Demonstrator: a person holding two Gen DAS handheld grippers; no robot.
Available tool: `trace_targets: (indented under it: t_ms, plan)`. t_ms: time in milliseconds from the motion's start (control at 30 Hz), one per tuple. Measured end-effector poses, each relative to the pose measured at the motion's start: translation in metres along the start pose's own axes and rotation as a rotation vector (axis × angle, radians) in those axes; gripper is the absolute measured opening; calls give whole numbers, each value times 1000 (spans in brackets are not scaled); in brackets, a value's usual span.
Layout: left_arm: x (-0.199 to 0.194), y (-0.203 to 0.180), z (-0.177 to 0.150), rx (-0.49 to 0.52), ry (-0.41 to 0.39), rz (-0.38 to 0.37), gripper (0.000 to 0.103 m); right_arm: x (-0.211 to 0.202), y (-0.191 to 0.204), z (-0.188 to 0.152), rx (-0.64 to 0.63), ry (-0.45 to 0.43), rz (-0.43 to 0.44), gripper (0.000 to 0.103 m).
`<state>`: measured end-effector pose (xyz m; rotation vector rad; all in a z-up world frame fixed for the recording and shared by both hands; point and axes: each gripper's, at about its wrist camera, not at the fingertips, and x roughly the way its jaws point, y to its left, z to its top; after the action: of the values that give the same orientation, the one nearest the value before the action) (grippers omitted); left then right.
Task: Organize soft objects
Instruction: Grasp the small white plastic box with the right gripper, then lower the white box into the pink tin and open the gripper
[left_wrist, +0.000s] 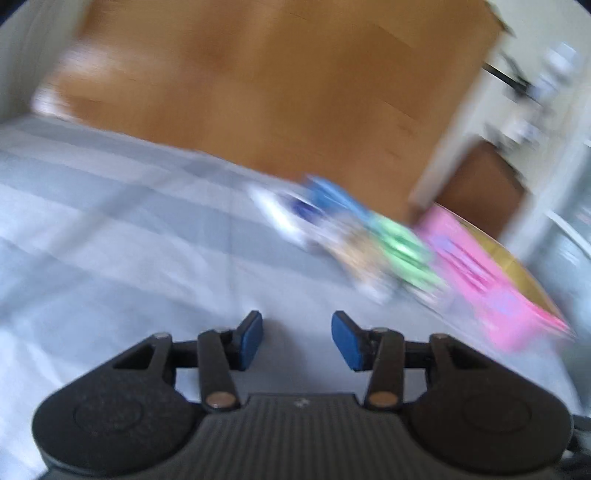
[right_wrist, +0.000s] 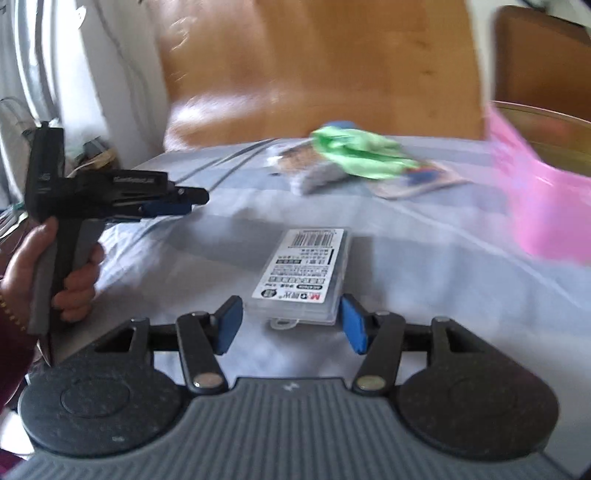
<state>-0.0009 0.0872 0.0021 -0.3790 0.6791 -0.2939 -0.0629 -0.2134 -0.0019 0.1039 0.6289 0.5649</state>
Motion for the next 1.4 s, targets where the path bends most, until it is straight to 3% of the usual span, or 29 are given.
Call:
trace_targets:
  t_ms: [67, 200, 300, 333, 400, 433, 567, 733, 933, 1167, 1233, 1333, 1400]
  plan:
    - [2, -36, -13, 47, 61, -91, 41, -9, 1, -9, 6, -24, -17, 60]
    - [20, -93, -32, 122, 238, -190, 41, -14, -8, -14, 56, -50, 22, 61]
    - [26, -106, -35, 63, 282, -205, 57, -20, -30, -19, 154, -78, 88, 60]
    - [29, -105, -34, 18, 305, -232, 57, -23, -36, -21, 192, -89, 116, 60]
    - [37, -101, -36, -92, 358, -301, 50, -26, -44, -24, 245, -104, 158, 60]
    - [40, -102, -37, -116, 365, -298, 31, -28, -47, -25, 259, -114, 161, 60]
    - [48, -119, -32, -109, 343, -303, 27, -41, -52, -22, 252, -168, 119, 60]
    - [59, -179, 4, 28, 276, -344, 27, -68, -71, 3, 199, -311, 31, 60]
    - [112, -242, 46, 87, 247, -408, 28, -81, -120, 43, 235, -412, -94, 60]
    - [169, -278, 54, 134, 254, -329, 32, -56, -161, 69, 251, -345, -205, 60]
    - [179, -278, 52, 130, 259, -305, 35, -49, -166, 71, 236, -299, -245, 60]
    - [186, -280, 49, 153, 248, -251, 36, -46, -162, 70, 177, -297, -335, 61]
    - [184, -278, 46, 169, 236, -235, 36, -47, -162, 69, 184, -291, -332, 61]
